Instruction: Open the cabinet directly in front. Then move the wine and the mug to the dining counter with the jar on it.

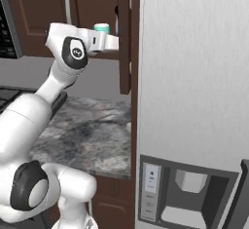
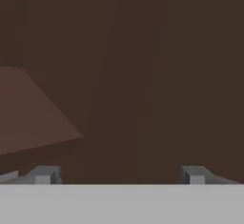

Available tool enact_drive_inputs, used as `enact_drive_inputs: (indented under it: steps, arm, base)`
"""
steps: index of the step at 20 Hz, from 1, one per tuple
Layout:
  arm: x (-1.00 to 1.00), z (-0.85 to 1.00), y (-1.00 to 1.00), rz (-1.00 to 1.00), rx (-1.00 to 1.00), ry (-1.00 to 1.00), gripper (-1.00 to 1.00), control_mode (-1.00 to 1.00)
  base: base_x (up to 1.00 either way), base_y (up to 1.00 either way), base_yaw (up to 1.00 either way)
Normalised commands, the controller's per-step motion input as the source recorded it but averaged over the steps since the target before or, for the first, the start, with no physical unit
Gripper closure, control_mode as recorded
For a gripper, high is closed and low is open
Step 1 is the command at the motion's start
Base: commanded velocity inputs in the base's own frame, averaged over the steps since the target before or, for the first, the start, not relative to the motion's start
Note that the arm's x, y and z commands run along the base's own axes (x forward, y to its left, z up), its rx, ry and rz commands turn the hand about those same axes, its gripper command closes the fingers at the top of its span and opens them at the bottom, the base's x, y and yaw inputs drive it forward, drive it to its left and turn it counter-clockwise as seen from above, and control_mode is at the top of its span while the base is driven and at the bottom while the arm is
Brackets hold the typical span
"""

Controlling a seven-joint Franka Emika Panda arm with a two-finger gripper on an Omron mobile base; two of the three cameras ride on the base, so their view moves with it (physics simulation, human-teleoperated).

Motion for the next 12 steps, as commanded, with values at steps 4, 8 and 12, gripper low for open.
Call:
enact_drive_inputs:
  steps: [4, 8, 12]
  arm:
    - [-0.30, 0.13, 0.99, 0.28, -0.04, -0.05, -1.00, -1.00]
    - [-0.43, 0.08, 1.00, 0.39, -0.01, 0.00, -1.00, -1.00]
    - [-0.12, -0.02, 1.00, 0.52, 0.05, -0.03, -1.00, -1.00]
  base:
    - [0.00, 0.00, 0.00]
    - [0.00, 0.00, 0.00]
    - [0.00, 0.00, 0.00]
